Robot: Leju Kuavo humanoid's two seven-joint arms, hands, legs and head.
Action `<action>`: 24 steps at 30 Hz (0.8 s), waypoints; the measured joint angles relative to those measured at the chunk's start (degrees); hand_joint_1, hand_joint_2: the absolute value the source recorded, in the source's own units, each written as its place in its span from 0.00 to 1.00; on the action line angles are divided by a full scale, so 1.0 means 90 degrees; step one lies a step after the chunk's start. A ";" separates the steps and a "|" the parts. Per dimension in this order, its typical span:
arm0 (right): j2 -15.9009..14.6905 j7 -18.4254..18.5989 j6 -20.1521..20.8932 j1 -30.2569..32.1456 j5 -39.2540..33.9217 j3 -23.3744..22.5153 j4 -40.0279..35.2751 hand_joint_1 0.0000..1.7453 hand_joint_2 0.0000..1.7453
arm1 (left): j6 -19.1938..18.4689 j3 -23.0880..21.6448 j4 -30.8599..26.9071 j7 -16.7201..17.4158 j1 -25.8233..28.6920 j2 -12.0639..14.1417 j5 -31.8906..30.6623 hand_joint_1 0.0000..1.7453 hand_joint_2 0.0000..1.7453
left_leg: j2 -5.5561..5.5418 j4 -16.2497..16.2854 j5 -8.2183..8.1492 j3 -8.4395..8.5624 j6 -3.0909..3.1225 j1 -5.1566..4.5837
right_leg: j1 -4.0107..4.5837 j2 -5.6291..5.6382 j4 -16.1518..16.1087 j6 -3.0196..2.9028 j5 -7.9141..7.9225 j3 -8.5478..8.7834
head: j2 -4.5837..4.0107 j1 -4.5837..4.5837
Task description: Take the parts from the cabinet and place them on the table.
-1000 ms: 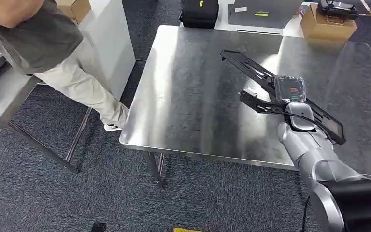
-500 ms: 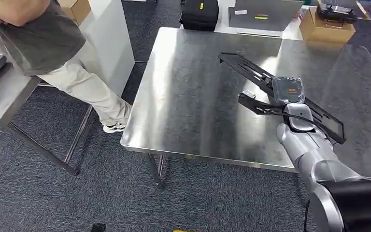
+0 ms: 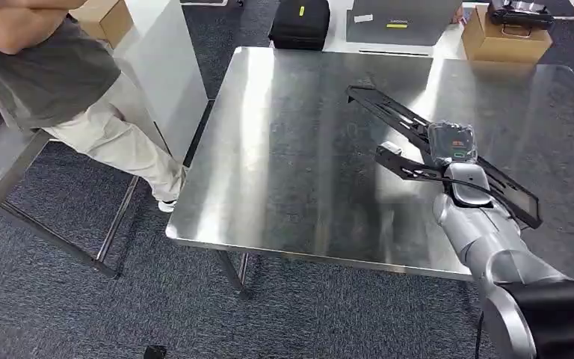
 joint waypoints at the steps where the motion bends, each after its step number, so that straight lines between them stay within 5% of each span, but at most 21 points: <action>1: 0.0005 0.0000 0.0002 -0.0002 0.0007 0.0000 0.0000 1.00 1.00 | 0.0000 0.0000 0.0000 0.0000 0.0001 0.0000 0.0000 0.00 1.00 | 0.0004 0.0536 -0.0194 -0.0289 -0.0030 0.0015 | 0.0011 0.0002 0.0000 -0.0034 -0.0025 0.0032 | 0.0000 0.0000; 3: 0.0007 0.0000 0.0005 0.0032 0.0027 0.0000 0.0002 1.00 1.00 | 0.0002 0.0000 0.0000 0.0002 0.0011 0.0000 -0.0002 0.00 1.00 | 0.0004 0.1456 -0.0362 -0.0917 -0.0034 0.0033 | 0.0057 0.0005 0.0001 -0.0109 -0.0084 0.0105 | 0.0000 0.0003; 4: 0.0010 0.0000 0.0005 0.0047 0.0032 0.0000 0.0002 1.00 1.00 | 0.0002 0.0000 0.0002 0.0002 0.0014 0.0000 -0.0002 0.00 1.00 | 0.0004 0.1471 -0.0218 -0.1036 -0.0007 0.0031 | 0.0082 0.0013 0.0001 -0.0122 -0.0122 0.0147 | 0.0000 -0.0005; 6: 0.0024 0.0000 0.0005 0.0050 0.0034 -0.0002 0.0002 1.00 1.00 | 0.0007 0.0000 0.0000 0.0000 0.0016 0.0000 -0.0002 0.00 1.00 | 0.0001 0.0696 0.0460 -0.0834 0.0123 0.0008 | 0.0150 0.0033 -0.0001 -0.0145 -0.0199 0.0265 | 0.0000 -0.0002; 7: 0.0034 0.0000 0.0005 0.0041 0.0034 -0.0002 0.0000 1.00 1.00 | 0.0007 0.0000 0.0000 0.0000 0.0015 0.0000 -0.0002 0.00 1.00 | -0.0007 0.0017 0.0889 -0.0579 0.0257 -0.0039 | 0.0188 0.0036 -0.0008 -0.0155 -0.0246 0.0341 | 0.0000 -0.0002; 8: 0.0036 0.0000 0.0005 0.0051 0.0036 0.0000 0.0002 1.00 1.00 | 0.0010 0.0000 0.0000 0.0000 0.0013 0.0027 -0.0002 0.00 1.00 | -0.0023 -0.0348 0.0994 -0.0407 0.0414 -0.0107 | 0.0155 0.0038 -0.0030 -0.0178 -0.0280 0.0380 | 0.0000 0.0012; 9: 0.0032 0.0002 0.0005 0.0010 0.0034 -0.0002 0.0002 1.00 1.00 | 0.0012 0.0000 0.0000 0.0000 0.0013 0.0039 -0.0002 0.00 1.00 | 0.0017 -0.0362 0.0906 -0.0299 0.0449 -0.0104 | 0.0251 0.0039 -0.0049 -0.0145 -0.0297 0.0382 | 0.0000 0.0066; 10: 0.0036 0.0010 0.0007 0.0010 0.0034 -0.0002 0.0002 1.00 1.00 | 0.0024 0.0000 0.0000 -0.0005 0.0005 0.0039 -0.0002 0.00 1.00 | 0.0014 -0.0480 0.0873 -0.0258 0.0478 -0.0149 | 0.0171 0.0040 -0.0048 -0.0125 -0.0304 0.0375 | 0.0000 0.0039; 12: 0.0036 0.0007 0.0007 0.0024 0.0036 -0.0002 0.0002 1.00 1.00 | 0.0024 0.0000 0.0000 -0.0002 0.0006 0.0034 -0.0002 0.00 1.00 | 0.0014 -0.0565 0.0822 -0.0233 0.0522 -0.0162 | 0.0186 0.0033 -0.0099 -0.0082 -0.0304 0.0378 | 0.0000 0.0007; 13: 0.0036 0.0007 0.0007 0.0019 0.0039 -0.0002 -0.0017 1.00 1.00 | 0.0024 0.0000 -0.0005 -0.0002 0.0007 0.0012 -0.0002 0.00 1.00 | 0.0034 -0.0729 0.0845 -0.0125 0.0523 -0.0103 | 0.0254 0.0033 -0.0133 -0.0050 -0.0327 0.0403 | 0.0000 0.0000; 15: 0.0032 0.0000 0.0010 -0.0022 0.0051 -0.0002 -0.0019 1.00 1.00 | 0.0027 0.0002 -0.0005 -0.0002 0.0002 0.0005 -0.0002 0.00 1.00 | 0.0042 -0.0886 0.0872 0.0023 0.0497 -0.0065 | 0.0209 0.0004 0.0301 -0.0044 -0.0489 0.0184 | 0.0000 0.0029; 18: 0.0000 -0.0007 0.0022 0.0004 0.0061 -0.0002 -0.0005 1.00 1.00 | 0.0024 0.0002 -0.0005 0.0000 -0.0008 -0.0017 -0.0002 0.00 1.00 | 0.0007 -0.0885 0.0804 0.0074 0.0458 -0.0050 | 0.0118 0.0004 0.1807 0.0004 -0.0912 -0.0731 | 0.0000 0.0039; 19: -0.0002 -0.0007 0.0022 0.0033 0.0066 -0.0002 0.0002 1.00 1.00 | 0.0024 0.0002 -0.0005 0.0002 0.0006 -0.0019 -0.0002 0.00 1.00 | -0.0002 -0.0877 0.0772 0.0105 0.0422 -0.0034 | 0.0081 0.0003 0.1962 0.0075 -0.0861 -0.0900 | 0.0000 0.0044; 20: -0.0005 -0.0007 0.0022 0.0054 0.0073 -0.0002 0.0002 1.00 1.00 | 0.0027 0.0002 -0.0005 0.0002 0.0016 -0.0027 -0.0002 0.00 1.00 | -0.0007 -0.0863 0.0733 0.0138 0.0384 -0.0013 | 0.0040 -0.0003 0.1761 0.0181 -0.0678 -0.0878 | 0.0000 0.0044; 23: -0.0005 -0.0007 0.0027 0.0019 0.0085 -0.0002 0.0005 1.00 1.00 | 0.0036 0.0002 -0.0005 0.0000 0.0013 -0.0027 -0.0002 0.00 1.00 | -0.0012 -0.0643 0.0525 0.0162 0.0223 0.0060 | -0.0092 -0.0082 0.0102 0.0512 0.0183 -0.0257 | 0.0000 0.0063; 24: -0.0002 -0.0007 0.0032 -0.0006 0.0092 -0.0002 0.0007 1.00 1.00 | 0.0046 0.0002 -0.0005 0.0002 0.0009 -0.0019 0.0000 0.00 1.00 | -0.0013 -0.0554 0.0449 0.0117 0.0155 0.0025 | -0.0015 -0.0051 0.0089 0.0438 0.0107 -0.0167 | 0.0000 0.0095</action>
